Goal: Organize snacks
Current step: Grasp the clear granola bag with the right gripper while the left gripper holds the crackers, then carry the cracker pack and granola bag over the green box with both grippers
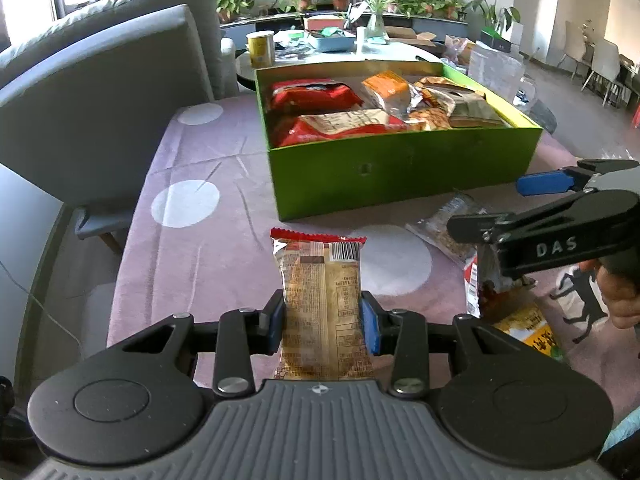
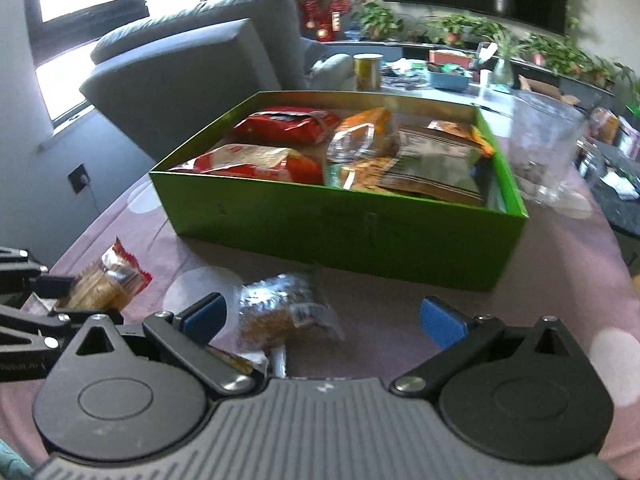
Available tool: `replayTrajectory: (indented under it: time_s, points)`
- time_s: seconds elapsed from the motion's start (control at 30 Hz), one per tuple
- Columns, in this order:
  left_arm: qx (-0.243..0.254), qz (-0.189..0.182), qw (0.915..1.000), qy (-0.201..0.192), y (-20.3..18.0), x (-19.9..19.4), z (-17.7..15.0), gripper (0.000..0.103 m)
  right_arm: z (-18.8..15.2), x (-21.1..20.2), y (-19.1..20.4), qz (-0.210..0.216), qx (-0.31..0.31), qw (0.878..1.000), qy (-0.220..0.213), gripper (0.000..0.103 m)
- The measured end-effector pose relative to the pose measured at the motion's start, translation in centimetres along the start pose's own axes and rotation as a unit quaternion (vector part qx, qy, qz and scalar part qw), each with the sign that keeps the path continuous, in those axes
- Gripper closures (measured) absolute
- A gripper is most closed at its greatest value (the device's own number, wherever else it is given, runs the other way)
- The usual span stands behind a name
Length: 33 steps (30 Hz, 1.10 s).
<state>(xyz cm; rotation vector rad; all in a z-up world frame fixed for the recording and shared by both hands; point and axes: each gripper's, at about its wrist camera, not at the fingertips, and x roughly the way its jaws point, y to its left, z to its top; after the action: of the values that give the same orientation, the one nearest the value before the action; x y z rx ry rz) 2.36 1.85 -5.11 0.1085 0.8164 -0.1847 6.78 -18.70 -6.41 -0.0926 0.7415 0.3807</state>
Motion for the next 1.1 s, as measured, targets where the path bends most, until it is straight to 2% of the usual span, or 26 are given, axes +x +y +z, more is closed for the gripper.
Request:
replayTrajectory:
  time_s: [0.17, 0.3, 0.43, 0.5, 0.7, 0.8, 1.1]
  points:
    - [-0.009, 0.004, 0.9999, -0.002, 0.6, 0.1, 0.0, 0.067, 0.5, 1.4, 0.7, 0.015, -0.036, 0.999, 0.019, 0.032]
    - [-0.012, 0.002, 0.9999, -0.002, 0.7, 0.3, 0.1, 0.067, 0.7, 2.2, 1.0, 0.021, -0.033, 0.999, 0.035, 0.032]
    - [-0.014, 0.0, 0.9999, -0.002, 0.9, 0.7, 0.3, 0.067, 0.6, 3.1, 1.8, -0.012, -0.051, 0.997, 0.062, 0.032]
    - [-0.016, -0.001, 0.9999, -0.005, 1.0, 0.7, 0.4, 0.067, 0.6, 3.3, 1.7, -0.012, -0.031, 0.997, 0.071, 0.032]
    - [-0.017, -0.007, 0.9998, -0.011, 1.0, 0.6, 0.8, 0.067, 0.9, 2.3, 1.5, -0.02, -0.019, 0.998, 0.064, 0.04]
    - [-0.017, -0.007, 0.9997, -0.014, 1.0, 0.4, 0.9, 0.067, 0.9, 1.4, 0.8, -0.012, 0.002, 0.998, 0.058, 0.04]
    - [-0.008, -0.013, 0.9992, -0.037, 0.7, -0.9, 1.8, 0.067, 2.7, -2.0, 0.4, 0.021, 0.019, 1.0, 0.006, 0.04]
